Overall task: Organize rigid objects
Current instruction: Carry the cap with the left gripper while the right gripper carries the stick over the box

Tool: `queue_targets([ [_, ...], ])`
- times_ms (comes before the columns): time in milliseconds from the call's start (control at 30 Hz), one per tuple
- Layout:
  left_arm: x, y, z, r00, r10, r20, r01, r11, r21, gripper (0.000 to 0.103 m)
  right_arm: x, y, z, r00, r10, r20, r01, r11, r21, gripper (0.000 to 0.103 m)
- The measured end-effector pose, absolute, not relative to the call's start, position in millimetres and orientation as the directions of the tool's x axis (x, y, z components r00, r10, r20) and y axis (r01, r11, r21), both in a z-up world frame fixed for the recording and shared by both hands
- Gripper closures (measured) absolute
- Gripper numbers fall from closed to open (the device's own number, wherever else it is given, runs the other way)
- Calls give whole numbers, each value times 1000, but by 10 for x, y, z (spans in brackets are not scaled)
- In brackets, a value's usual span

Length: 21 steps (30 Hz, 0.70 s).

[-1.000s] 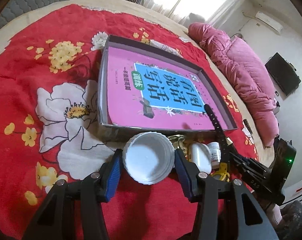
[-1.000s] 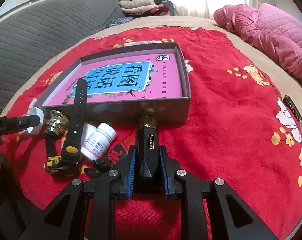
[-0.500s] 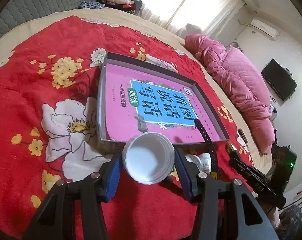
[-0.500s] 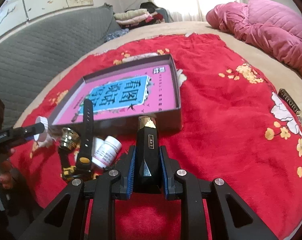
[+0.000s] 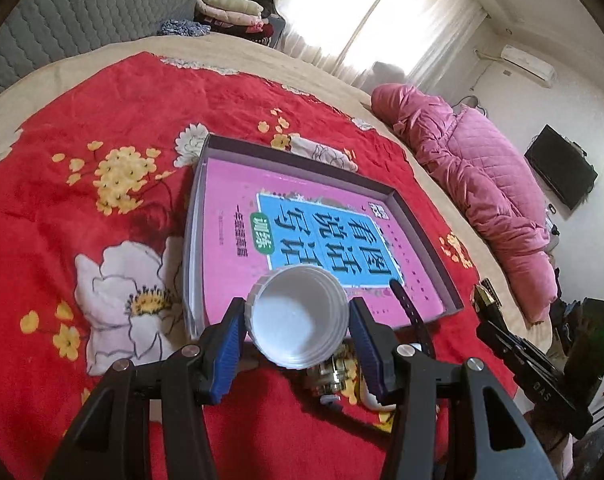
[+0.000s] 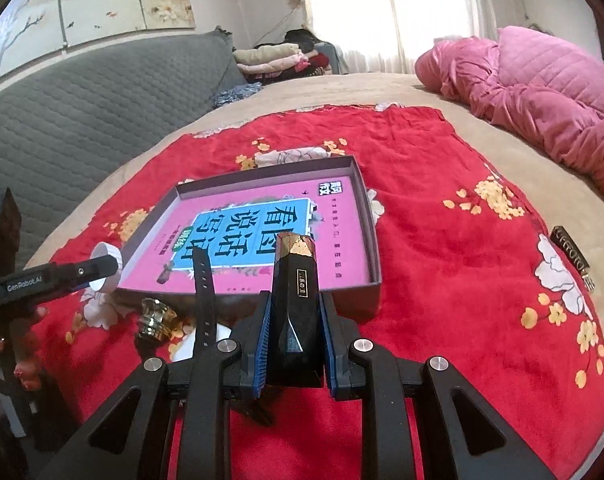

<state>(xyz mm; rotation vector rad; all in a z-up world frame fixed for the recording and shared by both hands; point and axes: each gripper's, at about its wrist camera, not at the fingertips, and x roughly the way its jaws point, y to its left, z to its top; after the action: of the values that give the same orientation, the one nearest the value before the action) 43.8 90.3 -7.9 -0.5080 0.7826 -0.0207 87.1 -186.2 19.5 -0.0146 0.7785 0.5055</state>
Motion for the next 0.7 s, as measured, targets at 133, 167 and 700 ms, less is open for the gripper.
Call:
queue_targets([
  [133, 518, 946, -79, 721, -181, -669, -180, 883, -433, 52, 899, -1812, 218, 610, 412, -677, -435, 888, 149, 81],
  [167, 543, 967, -90, 721, -178, -670, -187, 881, -435, 52, 911, -1805, 222, 610, 409, -679, -433, 889, 147, 81],
  [700, 779, 1051, -220, 712, -147, -686, -199, 895, -398, 52, 1045, -1655, 321, 641, 365, -675, -408, 907, 103, 81],
])
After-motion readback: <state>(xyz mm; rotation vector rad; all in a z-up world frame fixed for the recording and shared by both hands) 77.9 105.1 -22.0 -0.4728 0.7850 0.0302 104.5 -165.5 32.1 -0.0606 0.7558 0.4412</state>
